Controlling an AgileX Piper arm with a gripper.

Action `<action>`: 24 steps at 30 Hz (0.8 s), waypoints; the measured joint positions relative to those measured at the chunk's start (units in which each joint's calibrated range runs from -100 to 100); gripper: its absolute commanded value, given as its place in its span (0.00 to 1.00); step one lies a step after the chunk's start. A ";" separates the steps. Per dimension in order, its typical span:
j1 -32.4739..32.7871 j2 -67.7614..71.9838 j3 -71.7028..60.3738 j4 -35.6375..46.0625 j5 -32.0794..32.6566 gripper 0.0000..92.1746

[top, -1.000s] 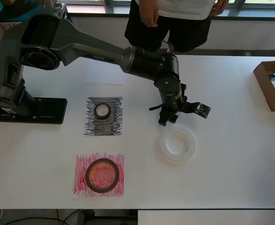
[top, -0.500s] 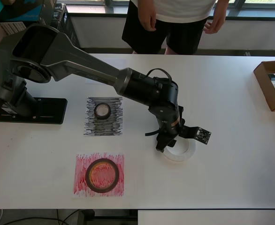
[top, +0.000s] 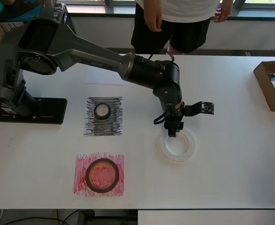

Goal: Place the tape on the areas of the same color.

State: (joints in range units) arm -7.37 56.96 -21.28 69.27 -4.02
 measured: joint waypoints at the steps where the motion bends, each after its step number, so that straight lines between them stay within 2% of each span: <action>1: 0.12 -0.01 0.00 -0.64 -0.88 0.62; 5: -0.13 -0.14 0.00 -4.65 -2.85 0.62; 10: -0.69 -0.14 0.00 -5.84 -3.08 0.62; 24: -1.52 3.50 -1.31 -6.01 2.69 0.62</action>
State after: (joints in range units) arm -8.89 60.46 -22.59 63.26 -1.32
